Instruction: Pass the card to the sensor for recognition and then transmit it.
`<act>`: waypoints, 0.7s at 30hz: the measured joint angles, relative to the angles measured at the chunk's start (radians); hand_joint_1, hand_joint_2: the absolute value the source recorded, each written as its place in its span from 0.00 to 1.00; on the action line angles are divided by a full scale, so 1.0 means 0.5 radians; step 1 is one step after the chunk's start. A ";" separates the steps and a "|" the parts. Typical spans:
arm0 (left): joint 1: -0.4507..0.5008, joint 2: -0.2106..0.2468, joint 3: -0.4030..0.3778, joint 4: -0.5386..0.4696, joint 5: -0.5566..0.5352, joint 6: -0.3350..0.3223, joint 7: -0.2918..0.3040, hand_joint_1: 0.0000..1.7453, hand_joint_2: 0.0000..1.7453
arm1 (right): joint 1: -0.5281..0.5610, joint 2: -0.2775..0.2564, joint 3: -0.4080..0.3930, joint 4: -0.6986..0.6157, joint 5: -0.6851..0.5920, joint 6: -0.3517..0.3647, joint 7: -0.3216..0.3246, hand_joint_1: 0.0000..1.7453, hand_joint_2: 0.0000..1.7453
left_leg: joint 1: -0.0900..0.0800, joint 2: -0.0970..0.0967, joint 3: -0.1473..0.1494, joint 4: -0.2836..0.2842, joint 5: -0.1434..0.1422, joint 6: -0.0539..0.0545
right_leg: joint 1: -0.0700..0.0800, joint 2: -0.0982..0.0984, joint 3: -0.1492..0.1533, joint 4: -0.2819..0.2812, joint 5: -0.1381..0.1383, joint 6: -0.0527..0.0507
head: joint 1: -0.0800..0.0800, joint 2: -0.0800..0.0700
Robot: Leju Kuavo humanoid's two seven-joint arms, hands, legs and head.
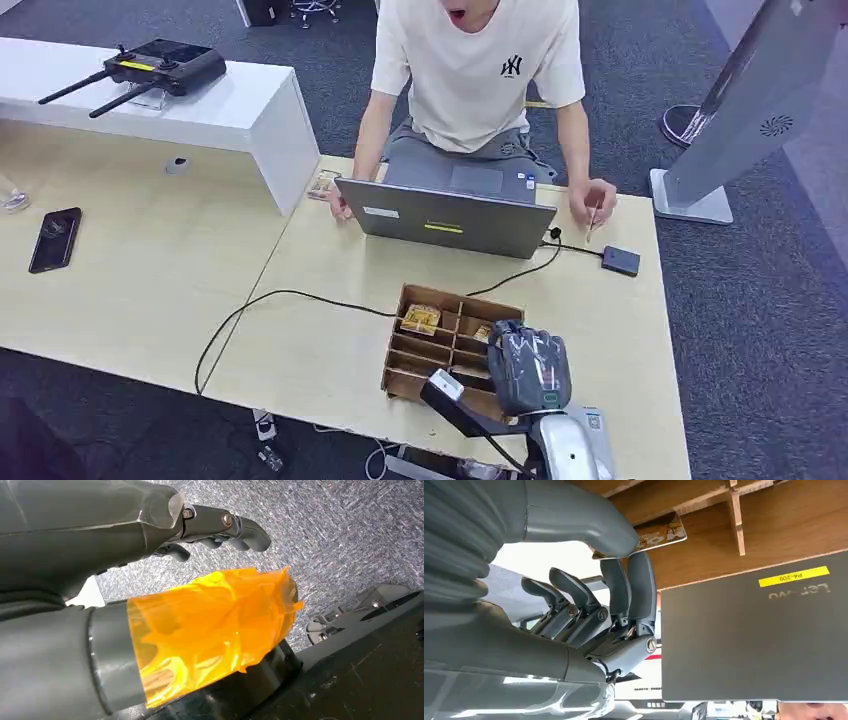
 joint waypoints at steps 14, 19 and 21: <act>0.002 -0.001 0.001 0.000 0.020 0.015 -0.021 0.00 0.00 | 0.060 -0.001 -0.063 -0.355 -0.102 -0.078 -0.076 0.98 1.00 | 0.000 0.000 0.000 0.000 0.000 0.000 | 0.000 0.000 0.000 0.000 0.000 0.000 | 0.000 0.000; 0.003 -0.001 0.005 0.000 0.029 0.018 -0.031 0.00 0.00 | 0.077 -0.003 -0.075 -0.481 -0.164 -0.087 -0.113 0.99 1.00 | 0.000 0.000 0.000 0.000 0.000 0.000 | 0.000 0.000 0.000 0.000 0.000 0.000 | 0.000 0.000; 0.003 -0.001 0.007 0.000 0.034 0.018 -0.037 0.00 0.00 | 0.085 -0.005 -0.080 -0.530 -0.195 -0.089 -0.131 0.97 1.00 | 0.000 0.000 0.000 0.000 0.000 0.000 | 0.000 0.000 0.000 0.000 0.000 0.000 | 0.000 0.000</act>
